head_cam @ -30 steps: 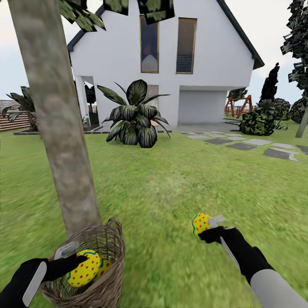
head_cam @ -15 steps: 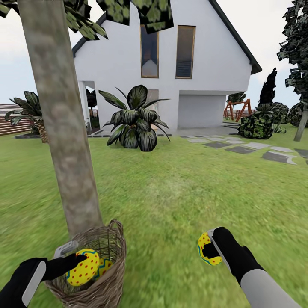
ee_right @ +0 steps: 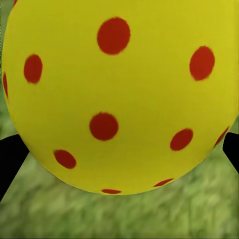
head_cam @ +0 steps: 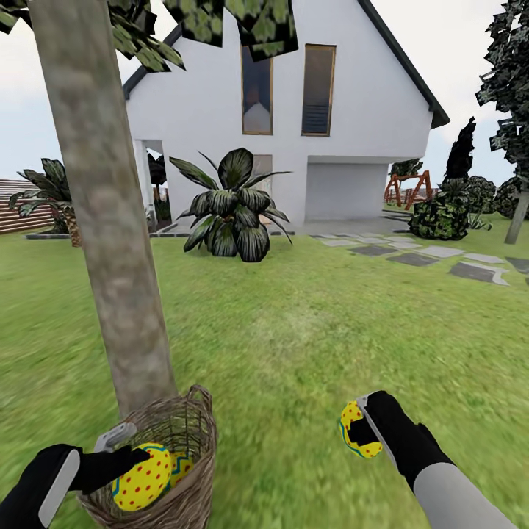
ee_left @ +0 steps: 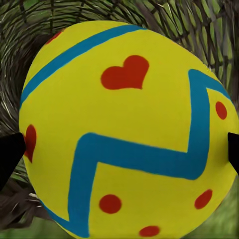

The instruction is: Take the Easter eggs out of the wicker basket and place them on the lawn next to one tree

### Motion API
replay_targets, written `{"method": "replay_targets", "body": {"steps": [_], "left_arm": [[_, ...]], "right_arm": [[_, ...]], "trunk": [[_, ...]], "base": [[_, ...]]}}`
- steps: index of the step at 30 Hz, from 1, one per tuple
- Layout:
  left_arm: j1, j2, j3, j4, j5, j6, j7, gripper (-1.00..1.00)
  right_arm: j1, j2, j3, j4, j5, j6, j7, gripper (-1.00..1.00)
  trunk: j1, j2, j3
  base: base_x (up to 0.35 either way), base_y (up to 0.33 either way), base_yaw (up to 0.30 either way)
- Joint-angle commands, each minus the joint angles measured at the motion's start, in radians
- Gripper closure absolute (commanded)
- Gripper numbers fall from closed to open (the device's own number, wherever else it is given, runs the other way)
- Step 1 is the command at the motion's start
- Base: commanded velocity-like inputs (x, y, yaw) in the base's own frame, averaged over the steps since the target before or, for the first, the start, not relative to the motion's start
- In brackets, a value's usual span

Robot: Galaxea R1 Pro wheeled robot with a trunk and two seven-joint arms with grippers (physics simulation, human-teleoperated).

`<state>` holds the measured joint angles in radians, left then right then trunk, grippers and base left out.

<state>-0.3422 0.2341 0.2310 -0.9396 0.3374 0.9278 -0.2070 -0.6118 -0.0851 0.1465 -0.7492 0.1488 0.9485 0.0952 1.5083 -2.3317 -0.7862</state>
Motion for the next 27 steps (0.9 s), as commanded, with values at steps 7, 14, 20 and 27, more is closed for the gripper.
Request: {"method": "replay_targets", "body": {"steps": [7, 14, 20, 27], "left_arm": [[-0.001, -0.002, 0.007, -0.007, -0.005, 0.003, -0.011, 1.0], [-0.001, -0.002, 0.007, -0.005, -0.004, 0.004, -0.011, 1.0], [-0.001, -0.002, 0.008, -0.008, -0.003, 0.003, -0.011, 1.0], [-0.001, -0.002, 0.009, -0.008, -0.003, 0.003, -0.011, 1.0]], "right_arm": [[0.0, 0.001, 0.005, -0.001, 0.012, 0.005, 0.01, 1.0], [0.0, 0.001, 0.005, 0.0, 0.012, 0.006, 0.01, 1.0], [0.0, 0.001, 0.004, 0.001, 0.012, 0.007, 0.01, 1.0], [0.0, 0.001, 0.005, 0.005, 0.014, 0.006, 0.01, 1.0]], "trunk": [[-0.027, 0.049, 0.021], [-0.054, 0.098, 0.043], [-0.077, 0.14, 0.062], [-0.104, 0.189, 0.084]], "base": [[0.0, 0.0, 0.0], [0.0, 0.0, 0.0], [0.0, 0.0, 0.0], [0.0, 0.0, 0.0]]}}
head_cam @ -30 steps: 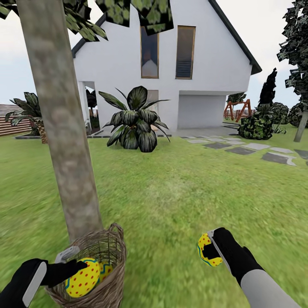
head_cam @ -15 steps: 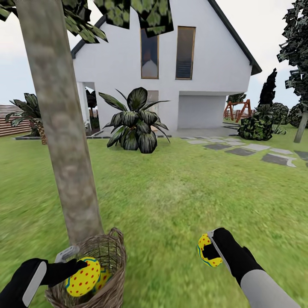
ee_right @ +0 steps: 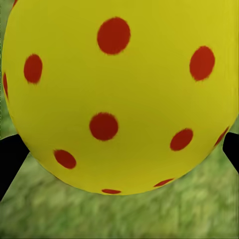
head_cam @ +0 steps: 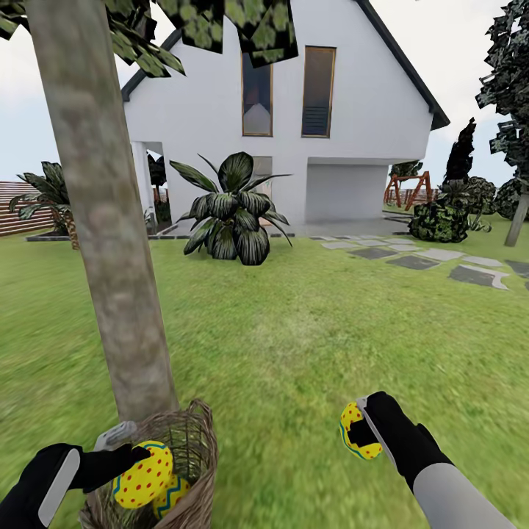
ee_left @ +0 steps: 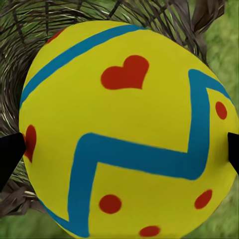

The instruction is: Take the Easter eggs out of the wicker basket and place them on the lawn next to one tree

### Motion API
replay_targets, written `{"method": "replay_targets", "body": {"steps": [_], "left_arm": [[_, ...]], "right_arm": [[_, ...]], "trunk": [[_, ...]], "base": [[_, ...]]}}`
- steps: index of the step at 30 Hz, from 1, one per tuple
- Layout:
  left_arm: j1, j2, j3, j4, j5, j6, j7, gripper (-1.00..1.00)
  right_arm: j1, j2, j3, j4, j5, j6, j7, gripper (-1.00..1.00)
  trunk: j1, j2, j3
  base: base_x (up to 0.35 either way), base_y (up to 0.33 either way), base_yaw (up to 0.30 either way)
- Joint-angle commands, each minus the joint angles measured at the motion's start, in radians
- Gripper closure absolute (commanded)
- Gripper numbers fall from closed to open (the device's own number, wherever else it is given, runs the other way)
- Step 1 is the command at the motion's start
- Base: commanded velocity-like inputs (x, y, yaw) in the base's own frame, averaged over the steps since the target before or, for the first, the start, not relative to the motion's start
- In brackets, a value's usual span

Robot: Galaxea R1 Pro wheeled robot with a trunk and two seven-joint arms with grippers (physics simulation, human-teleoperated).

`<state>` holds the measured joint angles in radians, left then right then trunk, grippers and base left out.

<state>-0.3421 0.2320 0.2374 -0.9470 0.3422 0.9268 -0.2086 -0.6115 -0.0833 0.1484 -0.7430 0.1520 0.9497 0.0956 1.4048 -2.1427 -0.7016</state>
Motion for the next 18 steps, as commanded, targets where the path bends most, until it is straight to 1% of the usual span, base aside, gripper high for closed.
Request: {"method": "replay_targets", "body": {"steps": [1, 16, 17, 18], "left_arm": [[0.0, -0.001, 0.002, 0.0, -0.008, 0.004, -0.009, 1.0], [-0.001, -0.002, 0.001, 0.005, -0.009, 0.006, -0.009, 1.0], [0.0, 0.0, 0.0, 0.006, -0.011, 0.007, -0.009, 1.0], [-0.001, 0.008, 0.0, 0.008, -0.015, 0.01, -0.007, 1.0]], "right_arm": [[-0.001, -0.001, 0.003, 0.0, 0.011, 0.004, 0.009, 1.0], [-0.001, 0.0, 0.005, 0.005, 0.011, 0.003, 0.009, 1.0], [-0.001, 0.0, 0.005, 0.005, 0.011, 0.003, 0.009, 1.0], [-0.001, 0.0, 0.005, 0.005, 0.011, 0.003, 0.009, 1.0]], "trunk": [[-0.004, 0.007, 0.002], [-0.062, 0.112, 0.049], [-0.065, 0.119, 0.052], [-0.069, 0.126, 0.055]], "base": [[0.0, 0.0, 0.0], [0.0, 0.0, 0.0], [0.0, 0.0, 0.0], [0.0, 0.0, 0.0]]}}
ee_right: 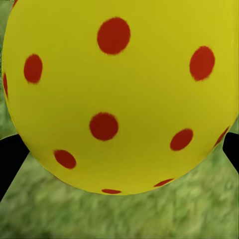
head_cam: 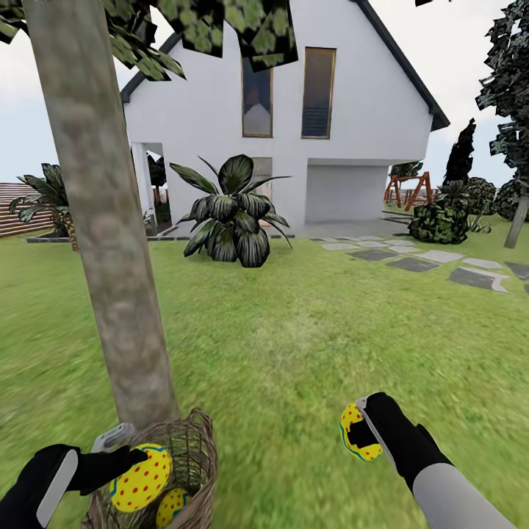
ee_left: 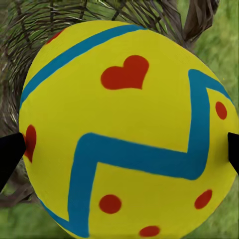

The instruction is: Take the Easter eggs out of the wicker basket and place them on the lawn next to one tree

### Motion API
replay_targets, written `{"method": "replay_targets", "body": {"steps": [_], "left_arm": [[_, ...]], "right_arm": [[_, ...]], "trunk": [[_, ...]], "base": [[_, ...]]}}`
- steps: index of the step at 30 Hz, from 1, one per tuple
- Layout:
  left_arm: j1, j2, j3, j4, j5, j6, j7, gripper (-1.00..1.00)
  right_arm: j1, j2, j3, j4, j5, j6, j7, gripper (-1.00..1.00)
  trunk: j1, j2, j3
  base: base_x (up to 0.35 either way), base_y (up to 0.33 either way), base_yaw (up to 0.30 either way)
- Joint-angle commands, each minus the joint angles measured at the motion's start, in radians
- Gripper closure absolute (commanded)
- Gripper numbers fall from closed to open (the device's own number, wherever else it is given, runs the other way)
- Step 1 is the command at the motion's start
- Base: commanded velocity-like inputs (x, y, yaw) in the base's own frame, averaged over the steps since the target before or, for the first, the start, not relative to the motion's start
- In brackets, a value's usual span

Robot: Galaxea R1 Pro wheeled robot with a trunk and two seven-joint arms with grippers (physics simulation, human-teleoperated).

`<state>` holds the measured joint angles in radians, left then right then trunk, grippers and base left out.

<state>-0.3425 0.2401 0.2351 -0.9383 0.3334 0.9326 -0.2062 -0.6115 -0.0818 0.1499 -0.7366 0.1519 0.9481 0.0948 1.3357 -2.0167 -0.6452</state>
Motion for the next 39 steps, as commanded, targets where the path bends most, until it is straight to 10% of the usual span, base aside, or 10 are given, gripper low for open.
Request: {"method": "replay_targets", "body": {"steps": [1, 5, 39], "left_arm": [[-0.001, 0.018, 0.002, 0.001, -0.025, 0.007, -0.001, 1.0], [0.0, 0.046, -0.005, 0.004, -0.077, 0.009, 0.014, 1.0], [-0.001, 0.033, -0.008, 0.009, -0.079, 0.009, 0.013, 1.0]], "right_arm": [[-0.001, -0.001, 0.003, -0.001, 0.011, 0.004, 0.01, 1.0], [-0.001, 0.001, 0.005, 0.0, 0.011, 0.004, 0.009, 1.0], [-0.001, 0.013, 0.007, 0.021, 0.012, 0.001, 0.009, 1.0]], "trunk": [[-0.004, 0.007, 0.002], [-0.019, 0.035, 0.015], [-0.15, 0.273, 0.121]], "base": [[0.0, 0.0, 0.0], [0.0, 0.0, 0.0], [0.0, 0.0, 0.0]]}}
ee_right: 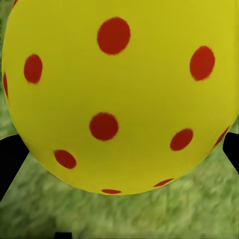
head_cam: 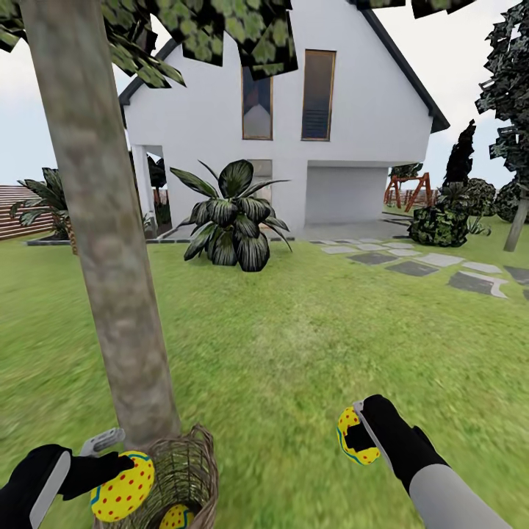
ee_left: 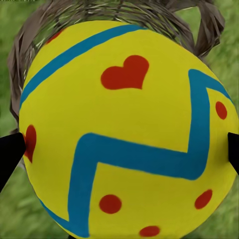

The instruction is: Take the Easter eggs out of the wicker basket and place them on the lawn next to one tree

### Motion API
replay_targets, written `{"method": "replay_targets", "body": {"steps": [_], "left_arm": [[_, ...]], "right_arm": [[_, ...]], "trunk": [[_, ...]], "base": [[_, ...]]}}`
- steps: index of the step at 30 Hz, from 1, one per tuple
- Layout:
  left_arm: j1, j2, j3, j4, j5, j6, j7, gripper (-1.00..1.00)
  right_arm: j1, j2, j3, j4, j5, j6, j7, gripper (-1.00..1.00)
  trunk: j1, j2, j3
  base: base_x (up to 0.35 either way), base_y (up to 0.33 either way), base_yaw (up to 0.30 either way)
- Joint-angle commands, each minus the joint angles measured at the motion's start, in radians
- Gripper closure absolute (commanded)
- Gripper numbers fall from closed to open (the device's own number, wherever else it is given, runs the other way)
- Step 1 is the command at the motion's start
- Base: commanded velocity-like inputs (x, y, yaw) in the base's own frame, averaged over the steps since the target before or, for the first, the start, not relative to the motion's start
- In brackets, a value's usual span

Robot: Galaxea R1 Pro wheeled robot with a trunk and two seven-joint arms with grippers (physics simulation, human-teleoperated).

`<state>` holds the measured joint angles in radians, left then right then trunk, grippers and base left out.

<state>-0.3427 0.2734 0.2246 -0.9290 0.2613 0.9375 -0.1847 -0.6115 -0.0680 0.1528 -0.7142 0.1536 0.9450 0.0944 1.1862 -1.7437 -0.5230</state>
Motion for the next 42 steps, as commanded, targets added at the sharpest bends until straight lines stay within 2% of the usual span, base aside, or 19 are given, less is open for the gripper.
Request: {"method": "replay_targets", "body": {"steps": [1, 9, 14, 17, 42], "left_arm": [[-0.001, 0.0, 0.002, -0.001, -0.007, 0.004, -0.009, 1.0], [0.0, 0.0, 0.003, -0.002, -0.005, 0.005, -0.01, 1.0], [0.0, -0.002, 0.002, -0.001, -0.007, 0.006, -0.009, 1.0], [0.0, -0.015, 0.001, 0.001, -0.007, 0.006, -0.007, 1.0], [0.0, -0.019, 0.0, 0.001, -0.008, 0.006, -0.005, 1.0]], "right_arm": [[-0.001, -0.001, 0.004, -0.001, 0.011, 0.004, 0.01, 1.0], [-0.001, -0.002, 0.003, -0.002, 0.011, 0.004, 0.01, 1.0], [-0.001, -0.001, 0.004, -0.002, 0.011, 0.003, 0.01, 1.0], [-0.001, -0.001, 0.004, -0.002, 0.011, 0.003, 0.01, 1.0], [-0.001, -0.001, 0.004, -0.001, 0.012, 0.003, 0.008, 1.0]], "trunk": [[-0.004, 0.007, 0.002], [-0.008, 0.014, 0.005], [-0.008, 0.014, 0.005], [-0.008, 0.014, 0.005], [-0.008, 0.014, 0.005]], "base": [[0.0, 0.0, 0.0], [0.012, -0.005, 0.0], [0.221, -0.236, 0.0], [0.252, -0.259, 0.041], [0.205, -0.28, 0.258]]}}
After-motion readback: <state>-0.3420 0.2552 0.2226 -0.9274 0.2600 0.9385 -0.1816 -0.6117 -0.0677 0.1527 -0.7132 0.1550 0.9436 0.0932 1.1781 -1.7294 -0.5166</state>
